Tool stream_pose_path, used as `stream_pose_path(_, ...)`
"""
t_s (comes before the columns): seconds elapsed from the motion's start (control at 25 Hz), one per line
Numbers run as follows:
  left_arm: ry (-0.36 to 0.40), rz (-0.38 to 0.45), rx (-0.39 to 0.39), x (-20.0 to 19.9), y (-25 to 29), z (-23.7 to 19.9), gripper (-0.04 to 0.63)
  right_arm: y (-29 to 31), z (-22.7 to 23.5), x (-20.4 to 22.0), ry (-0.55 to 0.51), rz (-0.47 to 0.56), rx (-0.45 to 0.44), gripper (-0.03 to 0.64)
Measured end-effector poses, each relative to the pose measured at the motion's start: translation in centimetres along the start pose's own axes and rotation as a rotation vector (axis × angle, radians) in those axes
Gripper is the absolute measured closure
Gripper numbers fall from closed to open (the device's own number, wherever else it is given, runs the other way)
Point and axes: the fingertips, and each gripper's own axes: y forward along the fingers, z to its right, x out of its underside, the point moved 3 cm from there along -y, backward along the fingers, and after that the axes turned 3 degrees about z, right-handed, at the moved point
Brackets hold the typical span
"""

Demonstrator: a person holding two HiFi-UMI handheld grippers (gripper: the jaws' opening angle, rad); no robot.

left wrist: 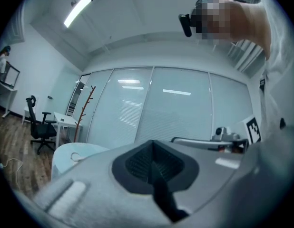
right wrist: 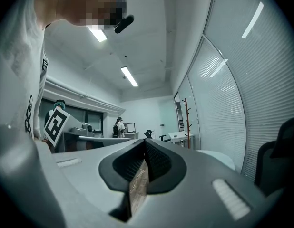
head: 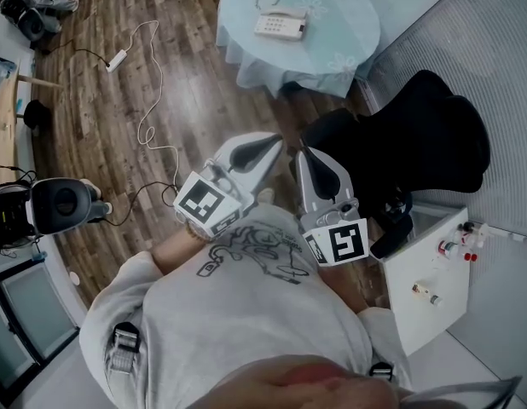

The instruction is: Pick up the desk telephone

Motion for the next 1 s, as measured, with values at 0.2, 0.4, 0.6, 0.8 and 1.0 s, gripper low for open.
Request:
stream_pose_path(0.2,0.003,-0.002,-0.021,0.5,-0.1,0.2,0.594,0.0,0.1,0.6,0.014,-0.002,-0.025,0.612)
stream_pose_path(0.4,0.000,0.002,-0.046,0.8,-0.5,-1.4,0.594,1.4,0.1,1.3,0.010,-0.006,-0.053,0.612)
stream_pose_path(0.6,-0.010,0.005,-0.059,0.8,0.0,-4.8,0.594,4.7,0.7,2.0,0.011,-0.022,-0.061,0.612)
stream_pose_path(0.8,-0.020,0.005,-0.066,0.4,1.9,-9.7,0.594,9.5,2.6,2.8,0.006,-0.054,-0.076,0.612)
stream_pose_path(1.0,-0.036,0.003,-0.063,-0.2,5.0,-15.5,0.594,15.5,5.5,3.2,0.003,-0.065,-0.082,0.612)
